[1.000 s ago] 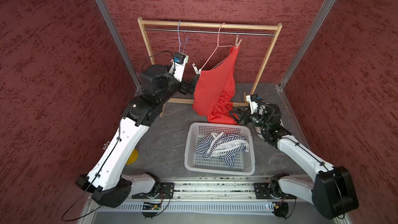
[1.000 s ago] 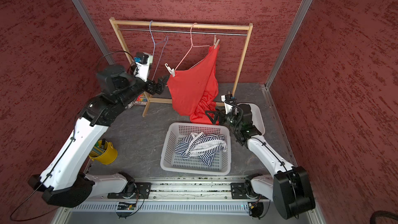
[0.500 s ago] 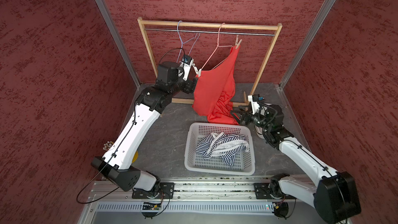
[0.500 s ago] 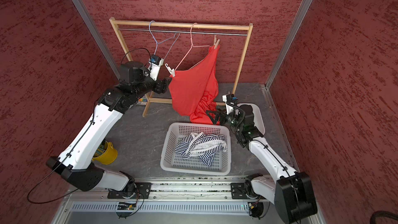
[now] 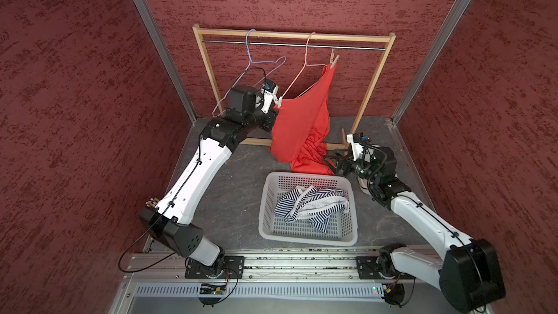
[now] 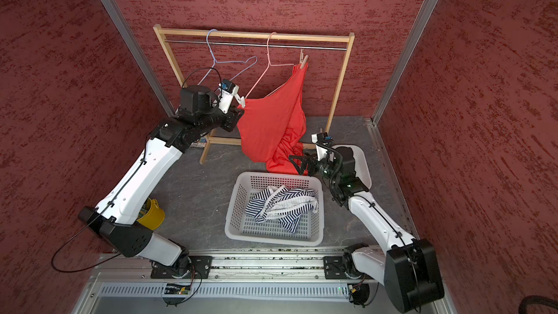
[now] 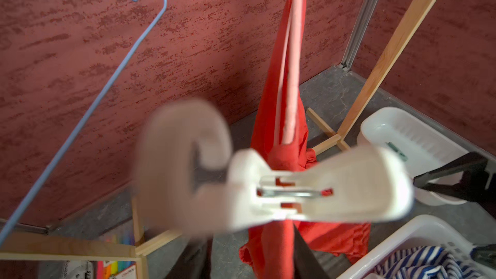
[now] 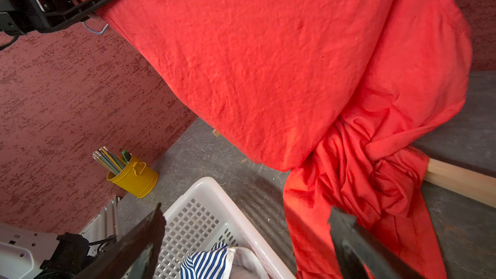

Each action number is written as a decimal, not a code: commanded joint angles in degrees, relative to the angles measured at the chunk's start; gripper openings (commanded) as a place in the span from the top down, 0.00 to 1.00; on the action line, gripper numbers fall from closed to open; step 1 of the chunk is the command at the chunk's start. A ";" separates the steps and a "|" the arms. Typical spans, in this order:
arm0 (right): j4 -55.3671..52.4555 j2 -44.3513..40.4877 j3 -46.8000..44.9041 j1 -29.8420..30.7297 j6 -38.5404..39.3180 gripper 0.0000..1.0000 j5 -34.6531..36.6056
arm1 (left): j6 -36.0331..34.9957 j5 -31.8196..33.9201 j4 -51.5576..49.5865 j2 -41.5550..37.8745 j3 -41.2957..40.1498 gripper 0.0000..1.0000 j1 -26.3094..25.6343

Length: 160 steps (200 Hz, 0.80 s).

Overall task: Remove the clothespins securing tank tops to the hanger
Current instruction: Pick up the hanger from the clothesline.

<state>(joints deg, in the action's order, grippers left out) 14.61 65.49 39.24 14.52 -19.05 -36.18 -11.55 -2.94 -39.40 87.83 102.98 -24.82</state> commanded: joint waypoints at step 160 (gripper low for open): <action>1.03 -0.10 -0.75 -0.44 -0.38 0.03 0.41 | 4.66 -4.30 36.62 -15.34 -17.92 1.00 1.12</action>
<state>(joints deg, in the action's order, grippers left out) 14.70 65.47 38.76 14.50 -19.09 -35.79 -6.39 -6.81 -12.56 73.10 84.09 -23.49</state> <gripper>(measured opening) 0.976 0.063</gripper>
